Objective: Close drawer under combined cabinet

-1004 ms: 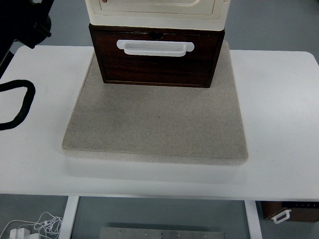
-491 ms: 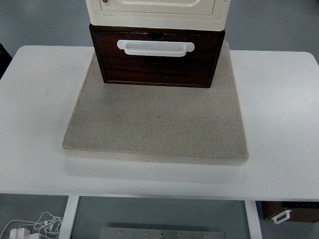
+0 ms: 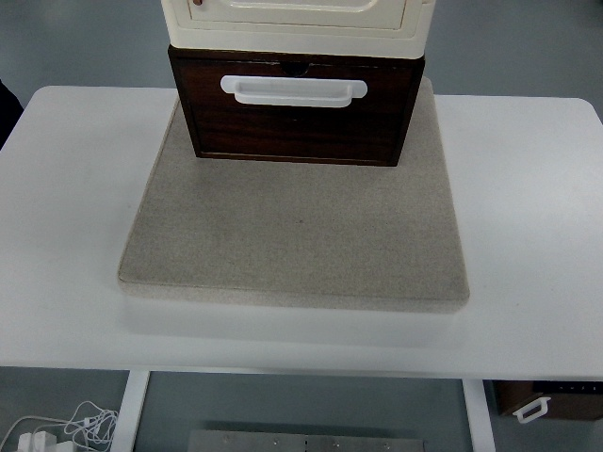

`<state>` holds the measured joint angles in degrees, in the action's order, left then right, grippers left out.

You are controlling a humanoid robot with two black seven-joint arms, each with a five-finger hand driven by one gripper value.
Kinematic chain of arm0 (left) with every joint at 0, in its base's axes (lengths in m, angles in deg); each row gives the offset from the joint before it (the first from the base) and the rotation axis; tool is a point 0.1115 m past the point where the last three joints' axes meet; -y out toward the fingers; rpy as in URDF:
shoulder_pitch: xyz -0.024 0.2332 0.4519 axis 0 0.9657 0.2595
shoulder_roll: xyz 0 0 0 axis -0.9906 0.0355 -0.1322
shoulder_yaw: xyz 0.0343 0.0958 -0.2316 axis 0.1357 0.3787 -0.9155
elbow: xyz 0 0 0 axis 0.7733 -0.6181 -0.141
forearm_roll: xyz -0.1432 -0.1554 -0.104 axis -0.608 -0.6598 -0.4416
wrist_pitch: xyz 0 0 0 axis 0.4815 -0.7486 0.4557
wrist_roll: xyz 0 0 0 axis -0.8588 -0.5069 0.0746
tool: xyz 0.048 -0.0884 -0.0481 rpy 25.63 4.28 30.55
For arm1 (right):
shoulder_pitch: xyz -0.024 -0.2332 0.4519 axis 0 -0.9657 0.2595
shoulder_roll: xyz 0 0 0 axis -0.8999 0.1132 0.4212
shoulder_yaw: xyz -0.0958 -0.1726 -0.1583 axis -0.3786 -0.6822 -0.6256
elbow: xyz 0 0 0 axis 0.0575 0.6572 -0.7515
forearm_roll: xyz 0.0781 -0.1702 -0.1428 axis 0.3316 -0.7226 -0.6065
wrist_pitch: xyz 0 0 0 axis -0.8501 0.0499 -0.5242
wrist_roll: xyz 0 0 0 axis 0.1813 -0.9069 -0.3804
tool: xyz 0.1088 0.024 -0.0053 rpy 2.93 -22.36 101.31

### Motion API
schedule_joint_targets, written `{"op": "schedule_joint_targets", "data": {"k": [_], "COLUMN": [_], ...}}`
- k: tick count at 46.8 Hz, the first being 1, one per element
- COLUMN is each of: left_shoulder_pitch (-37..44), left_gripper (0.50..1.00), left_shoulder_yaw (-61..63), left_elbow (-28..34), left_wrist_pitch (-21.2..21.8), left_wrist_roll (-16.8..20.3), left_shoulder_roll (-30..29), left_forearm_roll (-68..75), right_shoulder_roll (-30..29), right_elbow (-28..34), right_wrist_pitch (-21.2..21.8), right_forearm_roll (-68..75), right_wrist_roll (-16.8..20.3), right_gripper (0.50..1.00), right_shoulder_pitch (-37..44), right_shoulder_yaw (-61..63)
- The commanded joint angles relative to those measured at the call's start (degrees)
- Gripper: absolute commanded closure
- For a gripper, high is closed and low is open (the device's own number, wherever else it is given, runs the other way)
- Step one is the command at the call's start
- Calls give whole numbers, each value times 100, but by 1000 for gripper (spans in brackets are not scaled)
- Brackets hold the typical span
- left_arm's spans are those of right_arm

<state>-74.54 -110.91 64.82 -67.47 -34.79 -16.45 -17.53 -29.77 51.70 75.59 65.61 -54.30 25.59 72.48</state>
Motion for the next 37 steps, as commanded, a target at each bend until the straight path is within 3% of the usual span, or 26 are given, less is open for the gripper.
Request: {"op": "schedule_joint_targets", "data": {"k": [1,10,21,37], "left_shoulder_pitch": [127,584,1165,1745], "left_gripper": [500,500,500,500], "left_shoulder_yaw": [81,414,511,503], "left_elbow": [294,515,532,1042], "left_wrist_pitch": [42,323,349,350], "left_wrist_roll": [-36,-168,-467,-485], "left_shoulder_roll": [25,96,377,966], "left_forearm_roll": [-95,-218,-1079,-1905], "right_shoulder_roll": [0,0,0,0], "right_elbow": [0,0,9,9], "right_wrist_pitch": [1,9,18,18], "right_forearm_roll": [8,-1,8,8], "right_wrist_roll": [0,0,0,0], "right_gripper": [548,548,548,548], "right_shoulder_pitch": [-8,-9,-9,-9], "right_shoulder_yaw": [-18,-10,8,52]}}
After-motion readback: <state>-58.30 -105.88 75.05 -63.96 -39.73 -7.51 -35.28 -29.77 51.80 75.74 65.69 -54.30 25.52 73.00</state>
